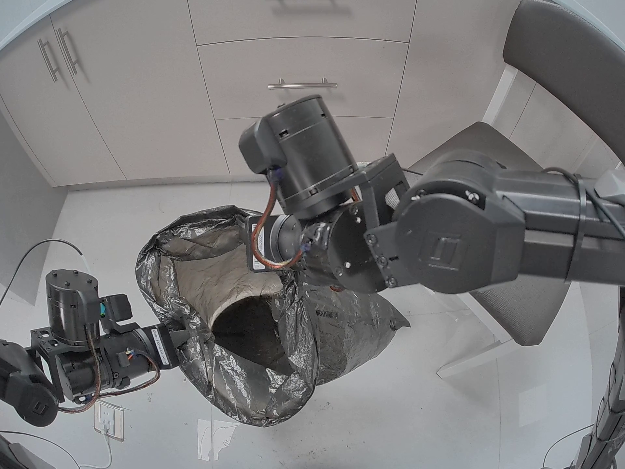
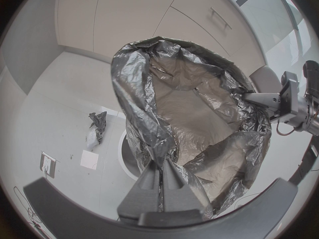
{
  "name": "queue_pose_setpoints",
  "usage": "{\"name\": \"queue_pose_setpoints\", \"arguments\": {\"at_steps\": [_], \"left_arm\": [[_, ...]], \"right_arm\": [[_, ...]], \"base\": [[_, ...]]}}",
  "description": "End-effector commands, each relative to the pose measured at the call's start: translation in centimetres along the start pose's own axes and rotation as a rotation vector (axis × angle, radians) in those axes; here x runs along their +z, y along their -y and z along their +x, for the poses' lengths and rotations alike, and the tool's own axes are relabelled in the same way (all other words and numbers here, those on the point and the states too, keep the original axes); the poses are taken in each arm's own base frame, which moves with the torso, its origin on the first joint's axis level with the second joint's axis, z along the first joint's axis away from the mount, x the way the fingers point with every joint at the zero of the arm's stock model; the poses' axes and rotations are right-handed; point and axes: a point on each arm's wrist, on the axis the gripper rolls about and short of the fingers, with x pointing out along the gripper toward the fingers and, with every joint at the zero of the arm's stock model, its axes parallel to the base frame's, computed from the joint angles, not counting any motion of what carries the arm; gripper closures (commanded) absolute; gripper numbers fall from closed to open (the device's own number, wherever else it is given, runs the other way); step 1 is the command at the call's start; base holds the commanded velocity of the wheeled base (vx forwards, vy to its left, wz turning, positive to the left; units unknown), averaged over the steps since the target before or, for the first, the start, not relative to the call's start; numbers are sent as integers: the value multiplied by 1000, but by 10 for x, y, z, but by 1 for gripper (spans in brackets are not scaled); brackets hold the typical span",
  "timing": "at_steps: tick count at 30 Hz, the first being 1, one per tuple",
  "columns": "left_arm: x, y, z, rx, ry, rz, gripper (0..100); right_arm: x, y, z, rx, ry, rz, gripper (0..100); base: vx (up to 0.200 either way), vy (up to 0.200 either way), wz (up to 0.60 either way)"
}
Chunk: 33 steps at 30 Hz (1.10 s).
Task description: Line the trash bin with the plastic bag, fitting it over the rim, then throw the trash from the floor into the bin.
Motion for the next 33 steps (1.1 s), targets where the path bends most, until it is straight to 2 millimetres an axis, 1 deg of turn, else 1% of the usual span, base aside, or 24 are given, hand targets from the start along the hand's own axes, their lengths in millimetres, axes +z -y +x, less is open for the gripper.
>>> {"name": "queue_pose_setpoints", "arguments": {"at_steps": [1,4,5,6,7,8,11,14,16,21,23,26,29,33], "left_arm": [[-7,-9,18,43,-47,-13,100],[-8,-17,29,64,-44,-22,100],[-8,-17,29,64,-44,-22,100],[-8,-22,36,78,-39,-23,100],[-8,-22,36,78,-39,-23,100],[-8,-27,41,90,-34,-21,100],[-12,-33,45,110,-49,-10,100],[-14,-35,46,110,-57,-12,100],[-20,-38,49,122,-82,-12,100],[-25,-42,58,132,-96,-16,100],[-28,-45,62,137,-107,-17,100],[-35,-51,74,151,-130,-20,100],[-38,-56,85,150,-117,-4,100],[-42,-63,95,149,-105,49,100]], "right_arm": [[-8,2,13,-30,-17,-9,100],[-15,2,22,-42,-32,-14,100],[-15,2,22,-42,-32,-14,100],[-21,1,29,-48,-34,-14,100],[-21,1,29,-48,-34,-14,100],[-28,2,37,-60,-30,-13,100],[-43,3,50,-73,-13,-10,100],[-54,3,57,-75,-5,-10,100],[-65,4,62,-75,-12,-15,100],[-75,8,66,-83,-21,-18,100],[-79,10,71,-88,-23,-16,100],[-84,13,82,-102,-18,-12,100],[-89,15,93,-116,6,1,100],[-94,15,104,-142,52,19,100]], "base": [[0,0,0],[0,0,0],[0,0,0],[0,0,0],[0,0,0],[0,0,0],[0,0,0],[0,0,0],[0,0,0],[0,0,0],[0,0,0],[0,0,0],[0,0,0],[0,0,0]]}}
